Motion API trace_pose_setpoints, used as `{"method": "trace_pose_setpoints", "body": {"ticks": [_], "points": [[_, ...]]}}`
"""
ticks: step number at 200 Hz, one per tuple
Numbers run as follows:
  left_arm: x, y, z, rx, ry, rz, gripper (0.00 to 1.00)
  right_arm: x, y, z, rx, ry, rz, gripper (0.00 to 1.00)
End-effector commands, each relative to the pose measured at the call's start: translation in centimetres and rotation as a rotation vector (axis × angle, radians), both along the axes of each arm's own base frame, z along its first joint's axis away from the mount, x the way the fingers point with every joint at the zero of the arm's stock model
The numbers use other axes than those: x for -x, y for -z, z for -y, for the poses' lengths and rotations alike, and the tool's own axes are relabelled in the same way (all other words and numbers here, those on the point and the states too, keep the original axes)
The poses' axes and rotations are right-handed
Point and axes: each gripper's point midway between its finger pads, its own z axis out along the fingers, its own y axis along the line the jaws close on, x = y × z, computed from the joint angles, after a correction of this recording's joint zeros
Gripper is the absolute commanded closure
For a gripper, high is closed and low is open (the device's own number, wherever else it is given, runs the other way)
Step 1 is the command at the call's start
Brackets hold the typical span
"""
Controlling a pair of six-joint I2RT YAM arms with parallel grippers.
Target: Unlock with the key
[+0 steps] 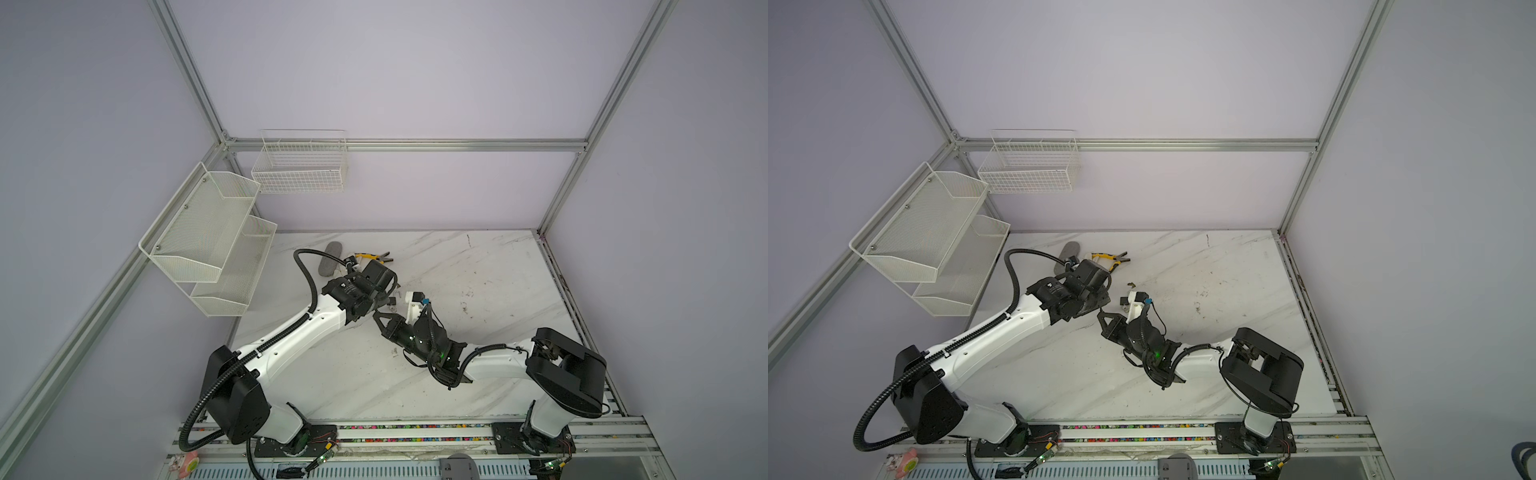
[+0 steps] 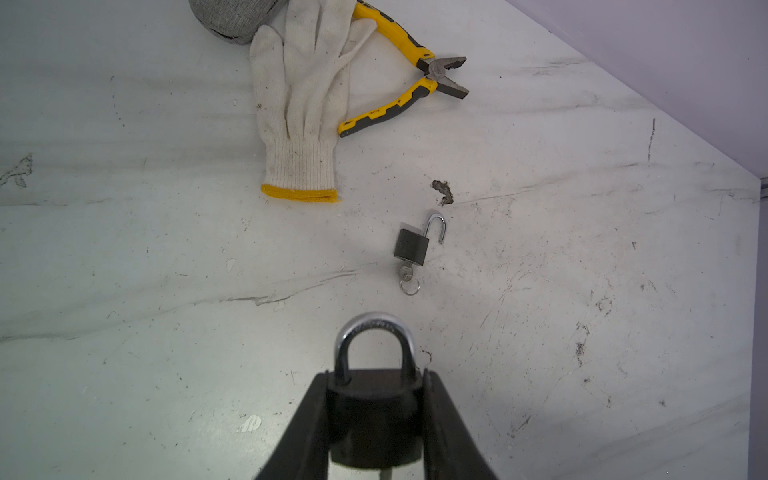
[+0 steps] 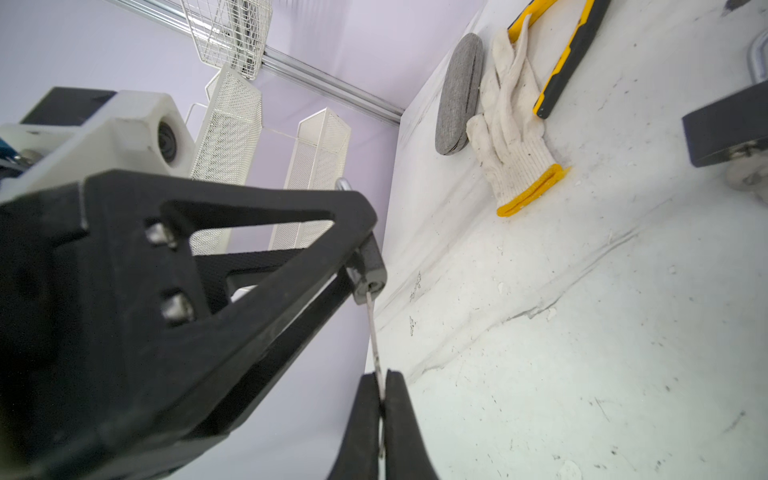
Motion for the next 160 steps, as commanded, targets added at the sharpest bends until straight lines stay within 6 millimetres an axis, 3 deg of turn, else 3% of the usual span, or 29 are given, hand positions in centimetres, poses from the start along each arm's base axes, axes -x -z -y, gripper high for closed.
{"method": "trace_pose_setpoints", "body": {"ticks": [1,160], "points": [[-0.7,-3.1,-0.2,0.043,-0.027,0.089,1.00,0.3,0.0,-0.2,0.019,-0.004,0.000,1.00],[-0.5,-2.7,0.2,0.056,-0.010,0.070,1.00,-0.3,-0.9,-1.0,0.010,-0.005,0.036,1.00]]}}
